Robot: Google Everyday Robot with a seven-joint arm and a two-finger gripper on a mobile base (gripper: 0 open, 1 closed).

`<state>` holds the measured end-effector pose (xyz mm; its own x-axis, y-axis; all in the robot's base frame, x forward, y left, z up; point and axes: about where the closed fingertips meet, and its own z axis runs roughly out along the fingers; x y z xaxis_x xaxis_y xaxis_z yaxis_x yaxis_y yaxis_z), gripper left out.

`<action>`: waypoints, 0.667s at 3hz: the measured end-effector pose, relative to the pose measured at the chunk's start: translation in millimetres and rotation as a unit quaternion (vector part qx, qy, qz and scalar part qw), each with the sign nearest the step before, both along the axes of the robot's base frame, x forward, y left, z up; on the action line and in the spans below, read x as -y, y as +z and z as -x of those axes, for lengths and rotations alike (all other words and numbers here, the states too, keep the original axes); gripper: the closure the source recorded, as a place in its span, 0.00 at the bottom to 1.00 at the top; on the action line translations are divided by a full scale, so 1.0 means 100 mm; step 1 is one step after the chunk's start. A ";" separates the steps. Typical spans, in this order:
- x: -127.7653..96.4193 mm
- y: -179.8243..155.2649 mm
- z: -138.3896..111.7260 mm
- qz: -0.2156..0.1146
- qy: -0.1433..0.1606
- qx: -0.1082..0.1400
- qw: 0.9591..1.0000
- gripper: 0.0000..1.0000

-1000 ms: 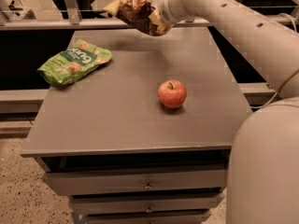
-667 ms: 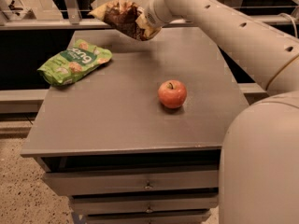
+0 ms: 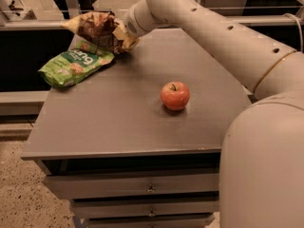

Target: Move brown chip bag near green rice chip bag

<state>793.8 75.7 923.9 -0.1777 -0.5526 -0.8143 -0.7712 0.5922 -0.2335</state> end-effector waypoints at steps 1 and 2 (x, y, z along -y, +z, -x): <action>-0.31 -0.15 0.18 -0.013 0.041 -0.020 0.999 0.85; -0.47 -0.27 0.27 -0.016 0.057 -0.033 0.998 0.62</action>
Offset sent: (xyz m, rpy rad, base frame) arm -0.0373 0.0600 -0.0386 0.0401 0.0922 0.1408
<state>766.9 122.3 896.6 -0.1683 -0.5463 -0.8205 -0.8469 0.5061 -0.1633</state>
